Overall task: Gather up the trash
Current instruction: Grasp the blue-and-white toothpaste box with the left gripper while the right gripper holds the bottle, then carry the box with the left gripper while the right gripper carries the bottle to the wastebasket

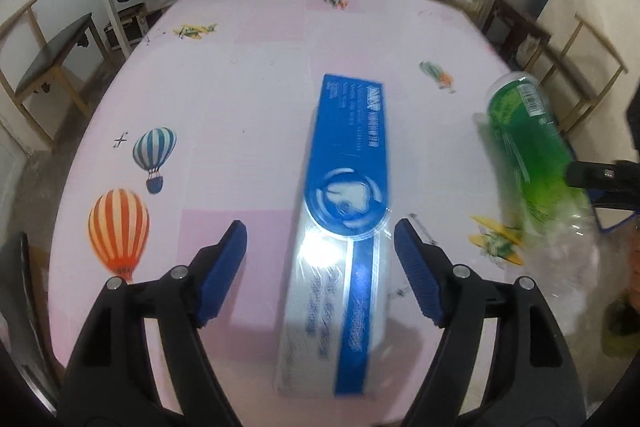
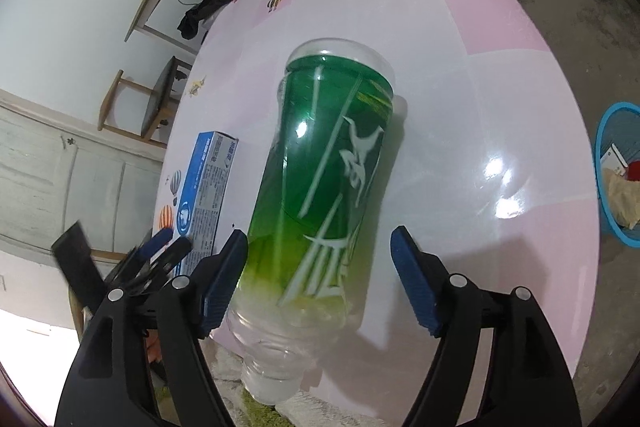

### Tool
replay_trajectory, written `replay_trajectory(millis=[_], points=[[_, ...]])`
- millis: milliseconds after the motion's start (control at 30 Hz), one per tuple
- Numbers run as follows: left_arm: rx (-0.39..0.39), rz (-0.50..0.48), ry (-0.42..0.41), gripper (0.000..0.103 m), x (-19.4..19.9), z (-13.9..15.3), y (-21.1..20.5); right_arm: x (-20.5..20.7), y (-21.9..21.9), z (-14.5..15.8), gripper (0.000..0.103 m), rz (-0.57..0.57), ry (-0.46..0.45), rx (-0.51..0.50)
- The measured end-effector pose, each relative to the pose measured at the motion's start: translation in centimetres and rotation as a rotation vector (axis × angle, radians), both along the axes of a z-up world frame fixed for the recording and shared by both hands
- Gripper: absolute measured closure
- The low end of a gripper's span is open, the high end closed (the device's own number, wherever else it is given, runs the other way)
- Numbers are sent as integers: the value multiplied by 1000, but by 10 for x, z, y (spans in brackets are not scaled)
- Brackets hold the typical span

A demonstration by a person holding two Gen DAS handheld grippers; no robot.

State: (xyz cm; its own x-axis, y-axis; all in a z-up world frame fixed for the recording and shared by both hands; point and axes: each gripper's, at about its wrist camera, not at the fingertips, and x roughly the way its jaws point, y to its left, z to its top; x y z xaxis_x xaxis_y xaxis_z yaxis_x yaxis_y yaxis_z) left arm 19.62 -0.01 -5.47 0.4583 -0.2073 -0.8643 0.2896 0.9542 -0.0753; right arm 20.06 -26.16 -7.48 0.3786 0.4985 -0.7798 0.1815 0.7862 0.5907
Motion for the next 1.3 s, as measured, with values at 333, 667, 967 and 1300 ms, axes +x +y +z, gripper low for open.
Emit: replay_trajectory(millis=[333, 667, 967, 1300], points=[[-16, -30, 33, 50, 8, -14, -5, 10, 14, -10, 31, 15, 29, 30], [-51, -22, 17, 57, 12, -15, 0, 6, 32, -19, 38, 49, 24, 66], [-85, -4, -21, 57, 9, 3, 3, -6, 6, -25, 41, 11, 0, 237], [-167, -185, -77, 57, -7, 60, -78, -70, -90, -2, 41, -176, -143, 400]])
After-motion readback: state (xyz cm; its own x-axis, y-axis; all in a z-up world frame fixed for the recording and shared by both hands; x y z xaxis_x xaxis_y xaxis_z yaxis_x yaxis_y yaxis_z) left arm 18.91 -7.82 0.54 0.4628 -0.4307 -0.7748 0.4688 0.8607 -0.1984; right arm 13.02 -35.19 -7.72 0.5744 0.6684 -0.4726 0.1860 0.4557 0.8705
